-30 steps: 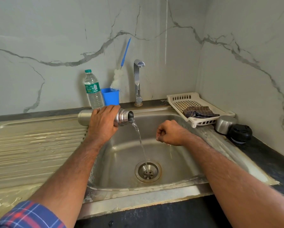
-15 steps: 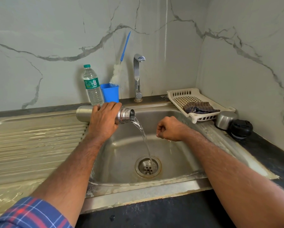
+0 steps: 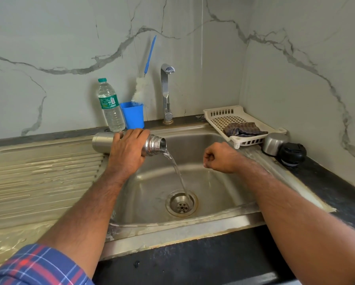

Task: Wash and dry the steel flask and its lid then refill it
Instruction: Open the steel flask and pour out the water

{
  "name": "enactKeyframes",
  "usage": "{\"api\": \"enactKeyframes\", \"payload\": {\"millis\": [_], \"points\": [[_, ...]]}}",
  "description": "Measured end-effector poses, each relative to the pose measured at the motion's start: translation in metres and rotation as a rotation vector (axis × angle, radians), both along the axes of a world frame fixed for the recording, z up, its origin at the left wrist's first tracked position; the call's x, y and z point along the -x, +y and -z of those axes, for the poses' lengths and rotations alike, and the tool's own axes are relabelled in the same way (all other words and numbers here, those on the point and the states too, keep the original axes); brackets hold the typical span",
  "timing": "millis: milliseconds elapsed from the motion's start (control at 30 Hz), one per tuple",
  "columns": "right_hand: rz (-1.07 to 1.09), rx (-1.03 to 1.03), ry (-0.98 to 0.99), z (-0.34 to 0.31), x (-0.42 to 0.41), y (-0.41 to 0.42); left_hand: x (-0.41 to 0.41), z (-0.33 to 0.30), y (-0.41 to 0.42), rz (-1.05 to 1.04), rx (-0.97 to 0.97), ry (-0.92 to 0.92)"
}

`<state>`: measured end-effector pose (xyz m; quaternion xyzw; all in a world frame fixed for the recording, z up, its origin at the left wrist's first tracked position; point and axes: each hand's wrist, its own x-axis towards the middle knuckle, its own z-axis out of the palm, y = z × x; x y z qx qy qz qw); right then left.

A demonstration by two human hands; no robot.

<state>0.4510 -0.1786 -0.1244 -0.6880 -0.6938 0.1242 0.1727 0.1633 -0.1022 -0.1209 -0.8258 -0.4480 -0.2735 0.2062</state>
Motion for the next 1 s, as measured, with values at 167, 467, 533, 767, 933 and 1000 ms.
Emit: {"api": "enactKeyframes", "payload": {"millis": [167, 467, 533, 767, 933, 1000], "points": [[0.08, 0.009, -0.043, 0.004, -0.029, -0.022, -0.007, 0.002, -0.006, 0.023, 0.009, 0.02], [0.092, 0.025, -0.184, 0.003, -0.037, -0.046, -0.016, 0.001, -0.02, 0.015, 0.037, 0.077], [0.085, 0.042, -0.226, 0.005, -0.033, -0.046, -0.017, 0.001, -0.02, 0.013, 0.041, 0.08], [0.075, 0.04, -0.263, 0.007, -0.034, -0.039, -0.016, -0.002, -0.021, -0.001, 0.032, 0.078], [0.065, 0.044, -0.272, 0.009, -0.034, -0.033, -0.015, -0.002, -0.021, -0.006, 0.041, 0.076], [0.067, 0.056, -0.268, 0.009, -0.034, -0.033, -0.014, -0.001, -0.02, -0.013, 0.037, 0.078]]}}
